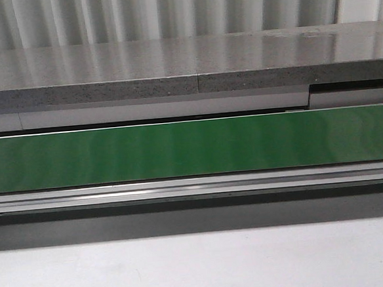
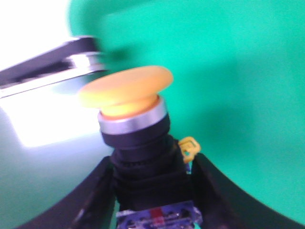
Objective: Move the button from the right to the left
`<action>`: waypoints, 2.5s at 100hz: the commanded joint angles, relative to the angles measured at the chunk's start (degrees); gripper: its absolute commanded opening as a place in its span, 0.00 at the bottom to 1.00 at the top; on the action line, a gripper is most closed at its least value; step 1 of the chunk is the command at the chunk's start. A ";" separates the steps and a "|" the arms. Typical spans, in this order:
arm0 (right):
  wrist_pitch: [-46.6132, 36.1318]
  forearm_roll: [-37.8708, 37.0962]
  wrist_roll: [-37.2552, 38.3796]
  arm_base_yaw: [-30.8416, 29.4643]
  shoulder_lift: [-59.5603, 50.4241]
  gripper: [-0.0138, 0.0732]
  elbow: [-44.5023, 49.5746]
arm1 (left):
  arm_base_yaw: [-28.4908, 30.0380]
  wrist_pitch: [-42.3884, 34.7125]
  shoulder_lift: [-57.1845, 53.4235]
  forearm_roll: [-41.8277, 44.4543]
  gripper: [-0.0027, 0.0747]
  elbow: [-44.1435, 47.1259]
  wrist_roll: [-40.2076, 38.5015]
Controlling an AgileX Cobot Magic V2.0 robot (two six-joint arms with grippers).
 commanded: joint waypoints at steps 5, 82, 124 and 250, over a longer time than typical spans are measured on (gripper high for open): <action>1.02 1.42 -0.51 4.92 -5.50 0.35 0.25 | 0.16 -4.40 -1.89 -0.25 0.01 1.37 -0.68; 1.42 1.01 -1.27 9.19 -0.43 0.79 2.79 | 0.16 -4.40 -1.89 -0.25 0.01 1.37 -0.68; 0.29 1.33 -3.17 16.70 -14.16 0.60 2.84 | 0.16 -4.40 -1.89 -0.25 0.01 1.37 -0.68; -15.63 1.64 -3.22 26.07 -71.16 0.08 42.05 | 0.16 -5.04 -1.89 2.58 0.01 1.37 -0.57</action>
